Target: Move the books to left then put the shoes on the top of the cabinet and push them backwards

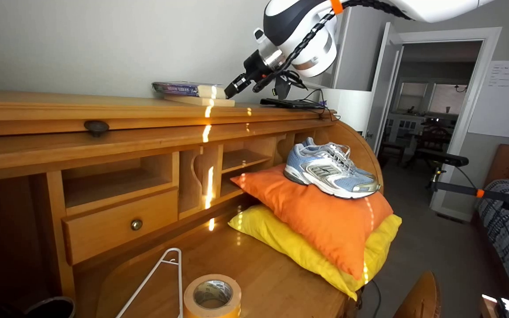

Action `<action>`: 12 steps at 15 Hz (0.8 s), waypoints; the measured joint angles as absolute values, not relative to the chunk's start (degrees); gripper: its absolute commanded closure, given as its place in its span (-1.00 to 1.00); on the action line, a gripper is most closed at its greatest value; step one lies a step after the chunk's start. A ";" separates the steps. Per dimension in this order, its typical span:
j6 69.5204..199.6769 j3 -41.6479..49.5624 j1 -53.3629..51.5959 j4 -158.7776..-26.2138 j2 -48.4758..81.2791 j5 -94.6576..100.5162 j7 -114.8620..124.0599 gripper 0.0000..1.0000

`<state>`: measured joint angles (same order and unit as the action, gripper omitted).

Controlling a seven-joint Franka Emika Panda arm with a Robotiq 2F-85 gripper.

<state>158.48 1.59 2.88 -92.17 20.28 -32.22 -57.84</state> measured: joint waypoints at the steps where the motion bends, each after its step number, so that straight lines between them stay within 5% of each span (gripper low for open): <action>1: 158.44 1.64 2.75 -92.16 20.28 -32.18 -57.66 1.00; 12: 157.02 4.84 0.87 -97.70 10.94 -17.68 -41.14 1.00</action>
<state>157.02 4.84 0.87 -97.70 10.94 -17.68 -41.14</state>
